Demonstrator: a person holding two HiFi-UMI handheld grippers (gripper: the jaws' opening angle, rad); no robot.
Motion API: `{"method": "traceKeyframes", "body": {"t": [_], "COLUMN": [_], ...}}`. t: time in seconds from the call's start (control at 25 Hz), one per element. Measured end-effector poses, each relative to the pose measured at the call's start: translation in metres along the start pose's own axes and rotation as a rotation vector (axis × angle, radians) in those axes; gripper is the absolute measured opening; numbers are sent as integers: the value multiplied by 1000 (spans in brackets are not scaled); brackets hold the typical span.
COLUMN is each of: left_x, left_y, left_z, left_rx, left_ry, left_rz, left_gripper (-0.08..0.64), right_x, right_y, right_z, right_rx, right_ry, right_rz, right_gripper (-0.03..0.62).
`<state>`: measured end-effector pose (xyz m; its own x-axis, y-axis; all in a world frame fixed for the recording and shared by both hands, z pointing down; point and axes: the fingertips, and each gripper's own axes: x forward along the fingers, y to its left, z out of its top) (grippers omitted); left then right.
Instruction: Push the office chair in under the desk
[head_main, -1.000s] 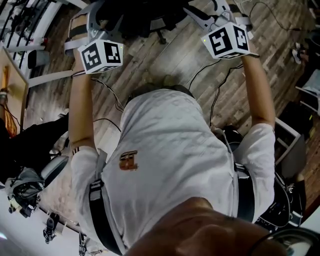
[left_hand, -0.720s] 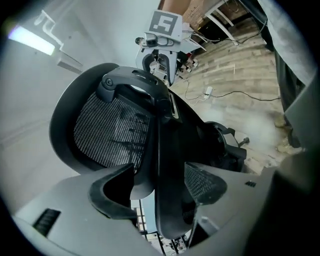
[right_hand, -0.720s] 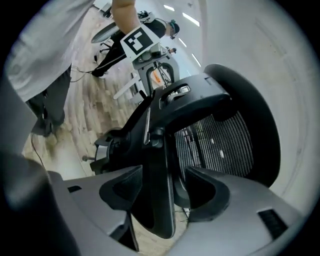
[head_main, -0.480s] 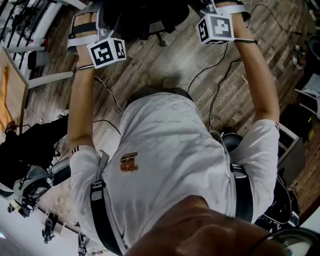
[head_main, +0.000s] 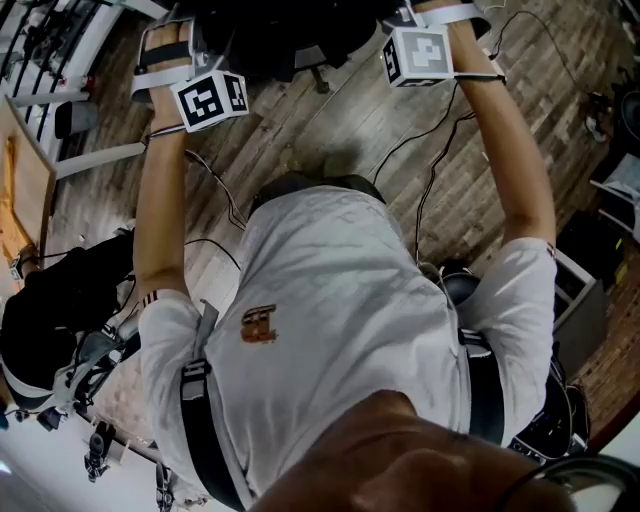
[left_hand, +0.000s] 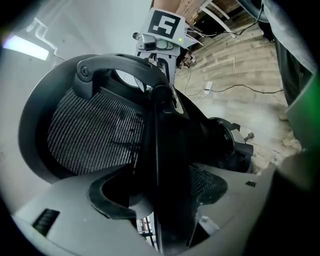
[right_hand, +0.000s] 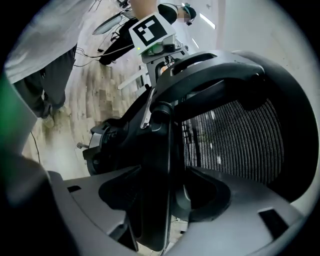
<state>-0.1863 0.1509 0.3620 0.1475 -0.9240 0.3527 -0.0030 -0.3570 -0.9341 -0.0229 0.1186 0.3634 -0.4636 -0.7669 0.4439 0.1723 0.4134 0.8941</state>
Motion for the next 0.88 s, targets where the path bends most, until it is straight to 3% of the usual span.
{"method": "traceKeyframes", "body": {"t": [0.56,0.88], "left_x": [32,69], "left_y": [6,19], "left_z": [14,-3], "left_rx": [-36,-27], "left_ry": [-11,22], "left_rz": [-4,9], "left_gripper": [330,330], "right_x": [29,65], "right_y": [-8,-21], "right_z": [-33,-46], "right_rx": [-45,-32], "right_ry": [50,59], "right_rz": [-27,-12], "right_gripper": [252,252]}}
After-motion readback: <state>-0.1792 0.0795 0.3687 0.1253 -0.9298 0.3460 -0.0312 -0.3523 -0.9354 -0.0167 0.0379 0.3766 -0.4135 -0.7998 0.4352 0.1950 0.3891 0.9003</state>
